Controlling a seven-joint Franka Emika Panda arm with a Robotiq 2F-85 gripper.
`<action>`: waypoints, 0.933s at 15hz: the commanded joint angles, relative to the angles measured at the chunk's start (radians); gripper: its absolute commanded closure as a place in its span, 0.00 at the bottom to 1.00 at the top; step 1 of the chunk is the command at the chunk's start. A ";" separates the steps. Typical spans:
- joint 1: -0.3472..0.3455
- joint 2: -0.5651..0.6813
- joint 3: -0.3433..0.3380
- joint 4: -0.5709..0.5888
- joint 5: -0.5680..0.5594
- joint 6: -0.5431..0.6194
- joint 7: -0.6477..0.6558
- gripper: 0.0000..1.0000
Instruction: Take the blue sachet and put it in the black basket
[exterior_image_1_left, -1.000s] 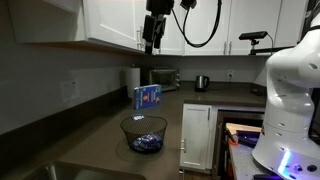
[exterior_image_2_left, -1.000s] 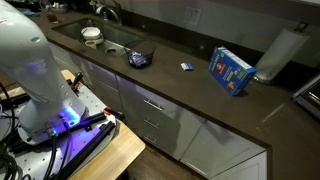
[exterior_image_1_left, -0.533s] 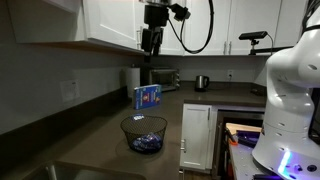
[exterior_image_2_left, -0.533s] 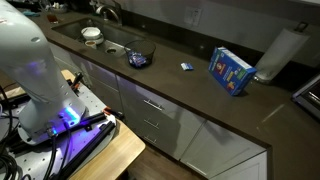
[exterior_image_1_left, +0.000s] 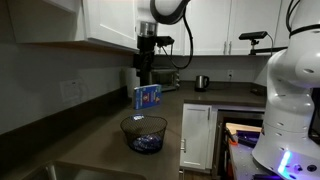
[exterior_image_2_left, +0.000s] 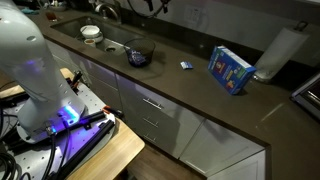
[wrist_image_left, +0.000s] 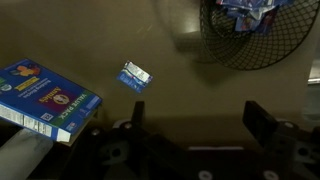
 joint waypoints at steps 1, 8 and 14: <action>-0.022 0.103 -0.067 0.059 0.069 0.122 -0.066 0.00; -0.033 0.172 -0.123 0.058 0.147 0.207 -0.108 0.00; -0.039 0.188 -0.130 -0.049 0.087 0.413 -0.093 0.00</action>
